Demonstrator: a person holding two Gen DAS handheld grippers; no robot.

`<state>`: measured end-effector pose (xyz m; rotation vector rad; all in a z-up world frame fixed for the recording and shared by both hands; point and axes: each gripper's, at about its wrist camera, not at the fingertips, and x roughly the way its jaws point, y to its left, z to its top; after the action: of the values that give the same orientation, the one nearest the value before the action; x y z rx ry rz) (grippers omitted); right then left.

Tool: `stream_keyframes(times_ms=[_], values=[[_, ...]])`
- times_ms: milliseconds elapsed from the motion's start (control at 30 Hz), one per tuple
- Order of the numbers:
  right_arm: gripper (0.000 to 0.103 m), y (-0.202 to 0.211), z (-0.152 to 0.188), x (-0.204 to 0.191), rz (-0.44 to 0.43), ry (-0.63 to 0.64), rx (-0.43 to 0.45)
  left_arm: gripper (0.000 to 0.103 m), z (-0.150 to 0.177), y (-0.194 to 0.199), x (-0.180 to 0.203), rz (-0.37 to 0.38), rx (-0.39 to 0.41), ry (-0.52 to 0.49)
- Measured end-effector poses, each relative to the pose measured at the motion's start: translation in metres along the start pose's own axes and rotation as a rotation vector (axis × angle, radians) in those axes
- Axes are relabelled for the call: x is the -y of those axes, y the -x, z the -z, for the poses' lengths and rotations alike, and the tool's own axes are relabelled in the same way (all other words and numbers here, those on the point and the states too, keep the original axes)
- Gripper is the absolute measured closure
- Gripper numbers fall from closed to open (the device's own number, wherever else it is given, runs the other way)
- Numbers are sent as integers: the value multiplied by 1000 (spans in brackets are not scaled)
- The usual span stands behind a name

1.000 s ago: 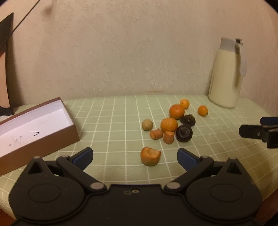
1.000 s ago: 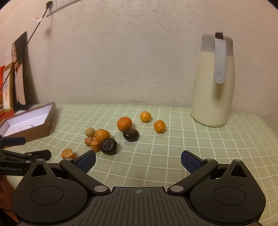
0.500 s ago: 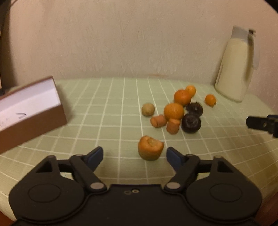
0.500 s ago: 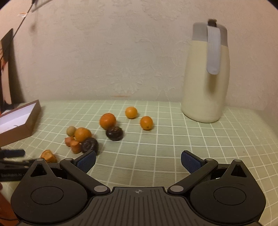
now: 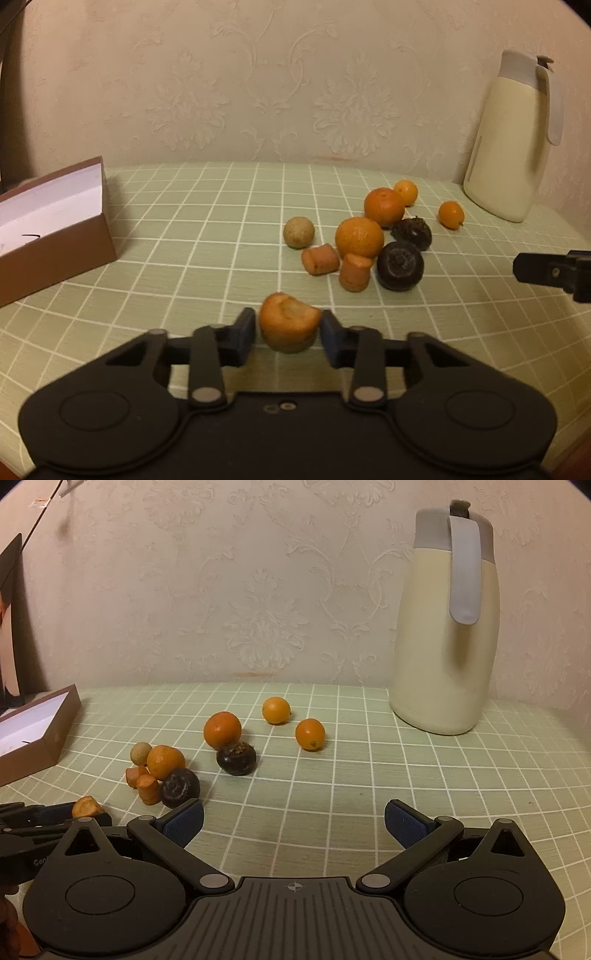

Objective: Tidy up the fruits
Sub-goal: 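Reach the left gripper to the cut orange piece and grasp it, then carry the orange piece into the white box and release while right gripper drops a dark fruit there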

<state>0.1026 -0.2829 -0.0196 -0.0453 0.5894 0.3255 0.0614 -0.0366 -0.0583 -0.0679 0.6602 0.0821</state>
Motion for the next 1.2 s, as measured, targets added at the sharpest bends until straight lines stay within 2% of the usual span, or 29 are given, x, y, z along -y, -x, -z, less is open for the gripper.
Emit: stream_keyframes(times_ms=[200, 733, 800, 833, 867, 1067, 1100, 1133, 1167, 1200], values=[[0, -4, 0, -1, -19, 12, -13, 77, 0, 5, -6, -6, 9, 13], [0, -40, -8, -57, -93, 133, -41, 77, 0, 27, -64, -88, 32, 80], [15, -44, -9, -64, -105, 146, -45, 77, 0, 29, -72, -98, 35, 87], [32, -48, -10, -68, -112, 160, -54, 77, 0, 30, -76, -103, 36, 90], [37, -53, -11, -72, -113, 172, -67, 77, 0, 32, -81, -108, 38, 93], [39, -69, -14, -80, -121, 183, -90, 77, 1, 36, -97, -127, 40, 113], [42, -73, -15, -82, -122, 185, -95, 77, 1, 36, -100, -127, 40, 115], [52, -75, -15, -83, -122, 189, -101, 77, 1, 37, -102, -127, 42, 118], [58, -79, -15, -85, -121, 191, -113, 77, 1, 38, -103, -129, 44, 119], [61, -82, -16, -86, -123, 191, -122, 77, 1, 39, -105, -130, 46, 121]])
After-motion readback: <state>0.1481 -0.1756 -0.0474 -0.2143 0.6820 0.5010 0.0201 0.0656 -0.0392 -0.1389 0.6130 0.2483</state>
